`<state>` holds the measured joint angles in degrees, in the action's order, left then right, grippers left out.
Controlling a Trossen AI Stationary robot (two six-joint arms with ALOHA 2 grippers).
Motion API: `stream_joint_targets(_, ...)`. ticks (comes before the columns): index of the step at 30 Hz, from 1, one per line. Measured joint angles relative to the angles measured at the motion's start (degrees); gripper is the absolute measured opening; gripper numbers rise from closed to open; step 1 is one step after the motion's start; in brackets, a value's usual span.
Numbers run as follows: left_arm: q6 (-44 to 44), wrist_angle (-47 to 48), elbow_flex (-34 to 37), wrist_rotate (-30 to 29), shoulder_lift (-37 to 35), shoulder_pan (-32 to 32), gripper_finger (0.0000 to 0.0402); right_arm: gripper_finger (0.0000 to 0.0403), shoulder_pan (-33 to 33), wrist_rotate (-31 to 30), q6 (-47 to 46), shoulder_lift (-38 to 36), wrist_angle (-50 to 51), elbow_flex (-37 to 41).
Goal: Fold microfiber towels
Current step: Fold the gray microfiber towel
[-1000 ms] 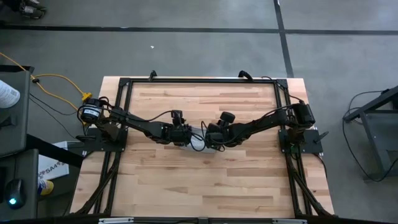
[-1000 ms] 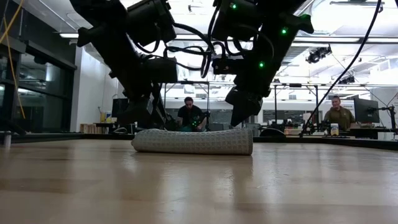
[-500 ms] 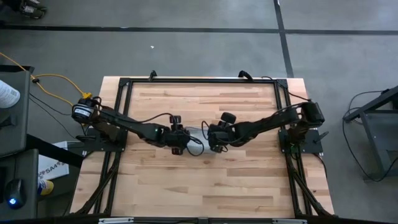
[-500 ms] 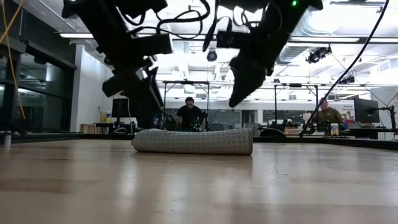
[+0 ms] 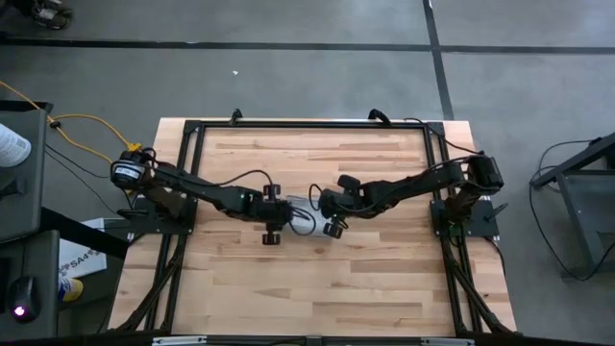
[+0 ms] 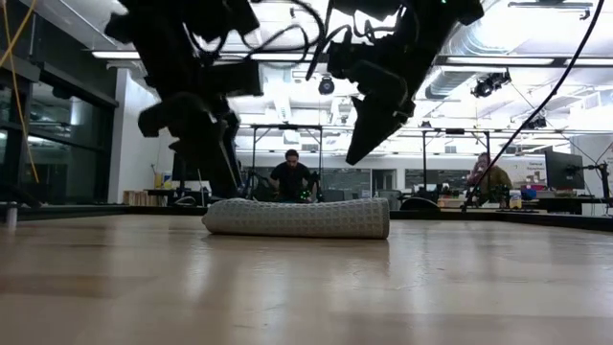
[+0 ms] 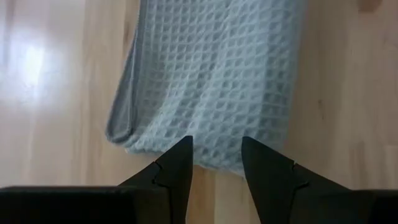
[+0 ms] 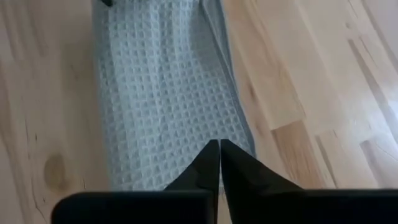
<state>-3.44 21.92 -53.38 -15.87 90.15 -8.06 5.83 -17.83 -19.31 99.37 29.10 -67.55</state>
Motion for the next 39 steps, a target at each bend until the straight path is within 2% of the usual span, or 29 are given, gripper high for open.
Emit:
stream_joint_targets(3,-0.01,-3.36,2.04,2.28,-0.88,2.00,0.0136,0.0003,-0.78,0.96,0.07,0.00,-0.71,0.00)
stream_joint_targets(6,0.31,-8.93,4.26,7.08,-2.85,4.04,0.0136,0.0003,-1.88,4.72,0.63,0.00,-2.39,0.00)
stream_joint_targets(11,1.70,-13.05,7.51,12.03,-7.57,7.20,0.0136,0.0003,-3.36,9.19,1.66,0.00,-7.80,0.00)
stream_joint_targets(15,1.94,-14.85,9.97,15.99,-7.98,10.19,0.0136,0.0003,-4.48,13.42,1.66,0.00,-9.72,0.00)
stream_joint_targets(18,2.18,-20.02,11.50,21.92,-7.03,12.49,0.0136,0.0003,-4.48,13.29,1.64,0.02,-10.06,0.00)
stream_joint_targets(23,2.10,-24.82,13.30,24.90,-6.88,15.28,0.0136,0.0003,-4.13,13.69,1.63,0.02,-10.07,0.00)
stream_joint_targets(27,2.18,-25.13,13.65,29.96,-6.81,16.84,0.0136,0.0003,-3.98,13.60,1.62,0.02,-9.91,0.00)
stream_joint_targets(33,1.63,-25.19,13.60,30.56,-5.66,17.40,0.0136,0.0003,-3.96,13.53,1.62,0.02,-10.01,0.00)
stream_joint_targets(39,2.99,-25.38,13.58,30.78,-5.40,15.33,0.0136,0.0003,-3.96,13.51,1.67,0.02,-10.01,0.00)
